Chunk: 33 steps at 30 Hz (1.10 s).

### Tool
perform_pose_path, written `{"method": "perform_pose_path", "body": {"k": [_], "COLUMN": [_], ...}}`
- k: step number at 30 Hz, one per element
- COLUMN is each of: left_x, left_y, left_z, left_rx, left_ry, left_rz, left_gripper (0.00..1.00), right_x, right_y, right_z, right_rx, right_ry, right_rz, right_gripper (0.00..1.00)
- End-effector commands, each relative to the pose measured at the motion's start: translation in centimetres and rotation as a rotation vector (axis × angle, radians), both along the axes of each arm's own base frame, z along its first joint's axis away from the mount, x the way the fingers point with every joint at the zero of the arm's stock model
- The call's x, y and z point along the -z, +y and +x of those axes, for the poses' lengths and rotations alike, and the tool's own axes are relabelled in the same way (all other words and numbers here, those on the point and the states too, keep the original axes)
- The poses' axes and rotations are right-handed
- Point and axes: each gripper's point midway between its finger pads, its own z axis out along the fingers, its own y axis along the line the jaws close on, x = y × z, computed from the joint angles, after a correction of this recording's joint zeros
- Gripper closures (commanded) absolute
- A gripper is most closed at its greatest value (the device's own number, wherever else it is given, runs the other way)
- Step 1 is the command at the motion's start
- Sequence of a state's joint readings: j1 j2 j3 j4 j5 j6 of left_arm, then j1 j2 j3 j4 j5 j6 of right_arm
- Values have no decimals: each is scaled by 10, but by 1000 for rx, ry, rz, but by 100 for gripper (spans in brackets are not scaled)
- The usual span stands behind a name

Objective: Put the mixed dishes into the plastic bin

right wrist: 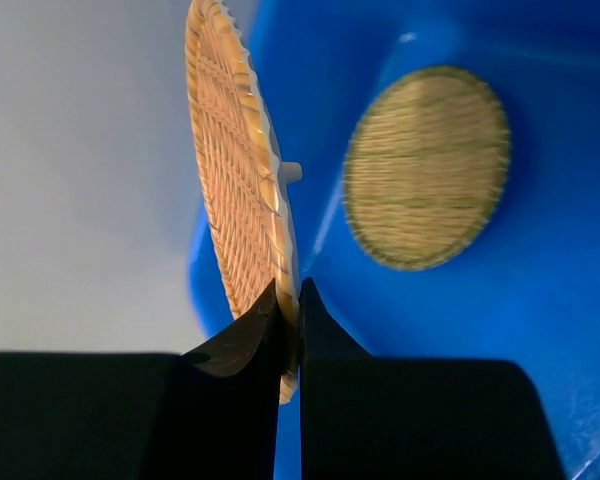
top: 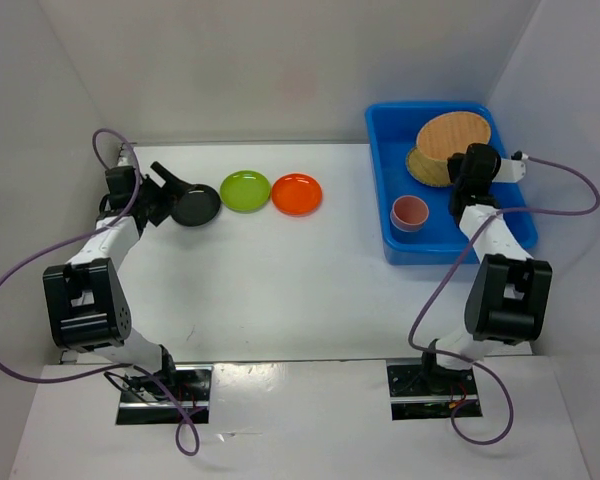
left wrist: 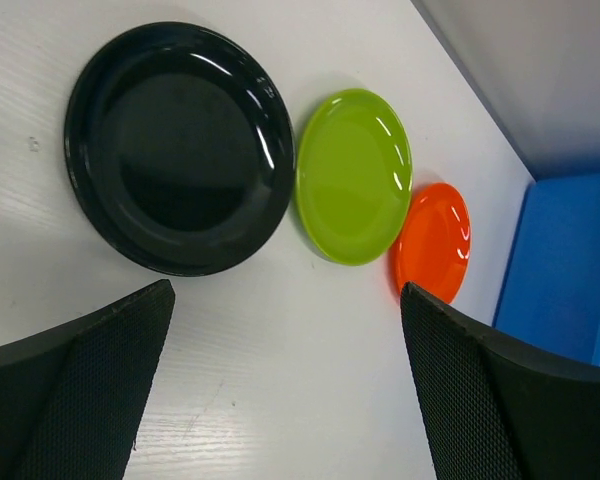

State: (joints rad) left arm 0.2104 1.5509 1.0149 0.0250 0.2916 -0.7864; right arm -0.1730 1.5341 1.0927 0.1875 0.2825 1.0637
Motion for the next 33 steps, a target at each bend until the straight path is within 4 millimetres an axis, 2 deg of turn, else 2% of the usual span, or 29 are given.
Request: {"method": "perform_pose_path", "body": {"k": [1, 3, 4, 7, 8, 12, 14, 15, 16, 17, 21, 26, 28, 29, 30, 31, 33], "left_x": [-11, -11, -11, -2, -2, 7, 17, 17, 23, 27, 31, 31, 31, 35, 35, 35, 36], "left_y": [14, 15, 15, 21, 21, 21, 22, 20, 19, 20, 20, 20, 20, 20, 20, 20, 22], "left_z": [1, 1, 1, 2, 2, 2, 3, 3, 2, 2, 2, 4, 4, 4, 4, 4, 4], "left_rx": [-45, -53, -53, -70, -65, -64, -64, -55, -54, -49, -49, -49, -49, -49, -49, -49, -58], "left_ry": [-37, -36, -36, -15, -16, 4, 28, 26, 47, 55, 64, 64, 64, 73, 73, 73, 75], "left_rz": [40, 45, 45, 45, 53, 49, 44, 39, 34, 40, 38, 38, 38, 36, 36, 36, 42], "left_gripper": [0, 0, 0, 0, 0, 0, 0, 0, 0, 0, 0, 0, 0, 0, 0, 0, 0], "right_x": [11, 23, 36, 57, 61, 65, 79, 79, 87, 94, 109, 117, 117, 119, 120, 118, 114], "right_y": [-32, -33, -37, -40, -46, -44, -42, -42, -38, -42, -42, -42, -43, -43, -41, -41, -42], "right_z": [14, 24, 32, 47, 49, 68, 74, 78, 80, 82, 89, 91, 94, 93, 93, 94, 95], "right_rx": [135, 118, 116, 100, 111, 71, 60, 51, 28, 25, 21, 26, 27, 28, 15, 11, 5], "right_ry": [-81, -77, -60, -34, -28, -36, -13, -16, -3, 7, 25, 43, 51, 63, 68, 73, 96], "right_rz": [59, 84, 90, 124, 125, 136, 145, 147, 157, 164, 182, 195, 197, 200, 193, 181, 166], "right_gripper": [100, 100, 100, 100, 100, 100, 100, 100, 100, 100, 100, 100, 93, 85, 55, 40, 30]}}
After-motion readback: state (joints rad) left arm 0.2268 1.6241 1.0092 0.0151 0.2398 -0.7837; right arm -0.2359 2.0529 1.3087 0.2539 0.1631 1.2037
